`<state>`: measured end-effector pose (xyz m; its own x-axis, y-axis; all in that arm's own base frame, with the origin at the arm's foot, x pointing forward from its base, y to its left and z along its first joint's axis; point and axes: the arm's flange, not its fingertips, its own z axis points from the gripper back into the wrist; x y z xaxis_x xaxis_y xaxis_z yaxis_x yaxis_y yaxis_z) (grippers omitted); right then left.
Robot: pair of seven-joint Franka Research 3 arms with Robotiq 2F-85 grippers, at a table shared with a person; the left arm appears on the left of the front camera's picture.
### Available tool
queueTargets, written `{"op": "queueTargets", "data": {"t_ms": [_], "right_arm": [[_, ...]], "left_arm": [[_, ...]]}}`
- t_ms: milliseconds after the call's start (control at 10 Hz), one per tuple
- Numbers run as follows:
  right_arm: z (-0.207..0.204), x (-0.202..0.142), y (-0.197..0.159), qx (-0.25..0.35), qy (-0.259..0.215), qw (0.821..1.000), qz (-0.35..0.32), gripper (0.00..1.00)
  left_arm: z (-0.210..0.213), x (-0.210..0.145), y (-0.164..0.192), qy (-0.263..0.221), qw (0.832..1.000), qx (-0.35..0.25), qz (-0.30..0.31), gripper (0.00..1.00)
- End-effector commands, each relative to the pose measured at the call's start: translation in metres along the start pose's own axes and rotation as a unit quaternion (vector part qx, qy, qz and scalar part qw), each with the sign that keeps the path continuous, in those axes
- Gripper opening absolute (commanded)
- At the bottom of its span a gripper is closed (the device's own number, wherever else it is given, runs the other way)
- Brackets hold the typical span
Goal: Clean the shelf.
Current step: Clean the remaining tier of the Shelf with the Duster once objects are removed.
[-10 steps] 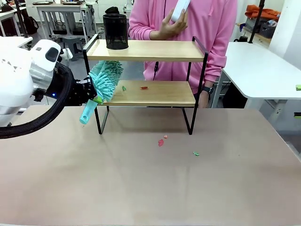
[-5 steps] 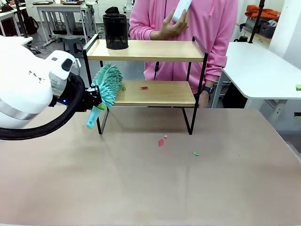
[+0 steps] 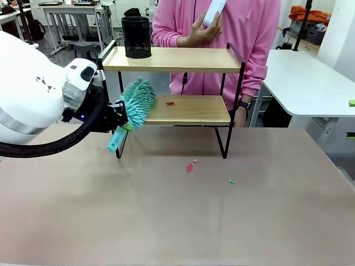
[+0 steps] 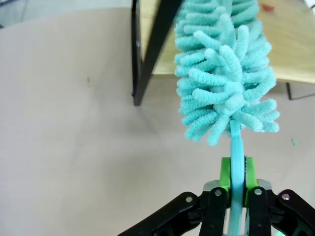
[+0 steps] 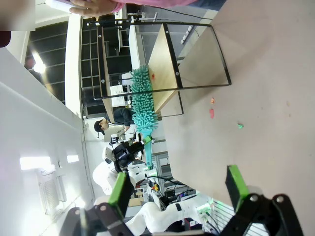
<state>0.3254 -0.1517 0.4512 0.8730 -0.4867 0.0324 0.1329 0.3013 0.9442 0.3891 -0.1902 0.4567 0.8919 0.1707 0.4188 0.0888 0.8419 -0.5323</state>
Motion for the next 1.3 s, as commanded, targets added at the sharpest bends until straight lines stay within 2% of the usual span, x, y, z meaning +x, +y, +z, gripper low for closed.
{"op": "queueTargets", "data": {"t_ms": [0,400,600,700,800,900,1000,1200], "right_arm": [[-0.002,0.001,0.001,0.009,-0.004,1.000,0.010,1.00],[-0.002,0.001,0.001,0.009,-0.004,1.000,0.010,1.00],[-0.002,0.001,0.001,0.009,-0.004,1.000,0.010,1.00],[-0.002,0.001,0.001,0.009,-0.004,1.000,0.010,1.00],[-0.002,0.001,0.001,0.009,-0.004,1.000,0.010,1.00],[-0.002,0.001,0.001,0.009,-0.004,1.000,0.010,1.00],[-0.002,0.001,0.001,0.009,-0.004,1.000,0.010,1.00],[-0.002,0.001,0.001,0.009,-0.004,1.000,0.010,1.00]], "left_arm": [[-0.002,0.002,-0.007,0.044,0.999,-0.010,-0.004,0.13],[-0.003,-0.004,-0.012,0.122,0.990,-0.057,-0.037,0.13],[0.006,-0.003,-0.009,0.186,0.977,-0.071,-0.074,0.13],[0.017,-0.003,-0.004,0.240,0.962,-0.077,-0.101,0.13],[0.029,-0.005,0.002,0.309,0.938,-0.096,-0.122,0.13],[0.044,-0.007,0.009,0.376,0.906,-0.118,-0.152,0.13],[0.058,-0.009,0.014,0.413,0.882,-0.141,-0.177,0.13],[0.073,-0.012,0.015,0.413,0.876,-0.172,-0.178,0.13]]}}
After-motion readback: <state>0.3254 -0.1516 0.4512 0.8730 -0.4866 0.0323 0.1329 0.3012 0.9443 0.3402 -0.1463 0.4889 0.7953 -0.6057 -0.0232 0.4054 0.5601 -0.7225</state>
